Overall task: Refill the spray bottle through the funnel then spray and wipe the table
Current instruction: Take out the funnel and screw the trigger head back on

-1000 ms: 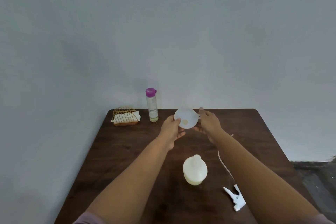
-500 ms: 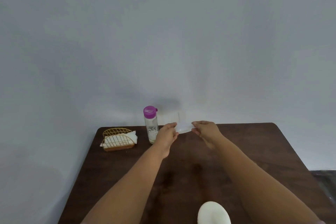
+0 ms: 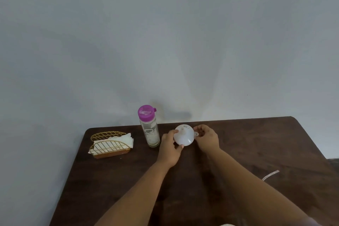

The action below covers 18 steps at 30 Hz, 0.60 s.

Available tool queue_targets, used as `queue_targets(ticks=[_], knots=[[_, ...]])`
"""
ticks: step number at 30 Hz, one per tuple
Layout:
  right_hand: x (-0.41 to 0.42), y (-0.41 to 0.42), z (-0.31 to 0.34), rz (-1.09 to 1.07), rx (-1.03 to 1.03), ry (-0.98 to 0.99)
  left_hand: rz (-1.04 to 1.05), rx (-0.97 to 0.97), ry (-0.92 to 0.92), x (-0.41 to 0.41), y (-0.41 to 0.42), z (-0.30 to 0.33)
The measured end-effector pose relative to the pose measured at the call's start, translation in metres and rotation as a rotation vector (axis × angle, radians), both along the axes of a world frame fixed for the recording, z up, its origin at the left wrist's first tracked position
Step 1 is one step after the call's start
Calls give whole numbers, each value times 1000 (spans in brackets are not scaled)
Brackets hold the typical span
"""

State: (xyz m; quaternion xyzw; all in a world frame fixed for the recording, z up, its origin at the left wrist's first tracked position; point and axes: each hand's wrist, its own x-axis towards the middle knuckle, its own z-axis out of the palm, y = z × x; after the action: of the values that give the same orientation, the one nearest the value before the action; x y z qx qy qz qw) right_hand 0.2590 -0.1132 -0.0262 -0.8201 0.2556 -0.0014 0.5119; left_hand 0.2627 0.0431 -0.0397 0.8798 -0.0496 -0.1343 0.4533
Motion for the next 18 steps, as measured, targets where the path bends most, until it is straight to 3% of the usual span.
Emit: queue_targets(ticks=[7,18], knots=[[2,2,-20,81,-193,54,-76,118,-51,-6,0,-13],[-11,4,-9,180,-228,12,6,181,-25,-17,2,5]])
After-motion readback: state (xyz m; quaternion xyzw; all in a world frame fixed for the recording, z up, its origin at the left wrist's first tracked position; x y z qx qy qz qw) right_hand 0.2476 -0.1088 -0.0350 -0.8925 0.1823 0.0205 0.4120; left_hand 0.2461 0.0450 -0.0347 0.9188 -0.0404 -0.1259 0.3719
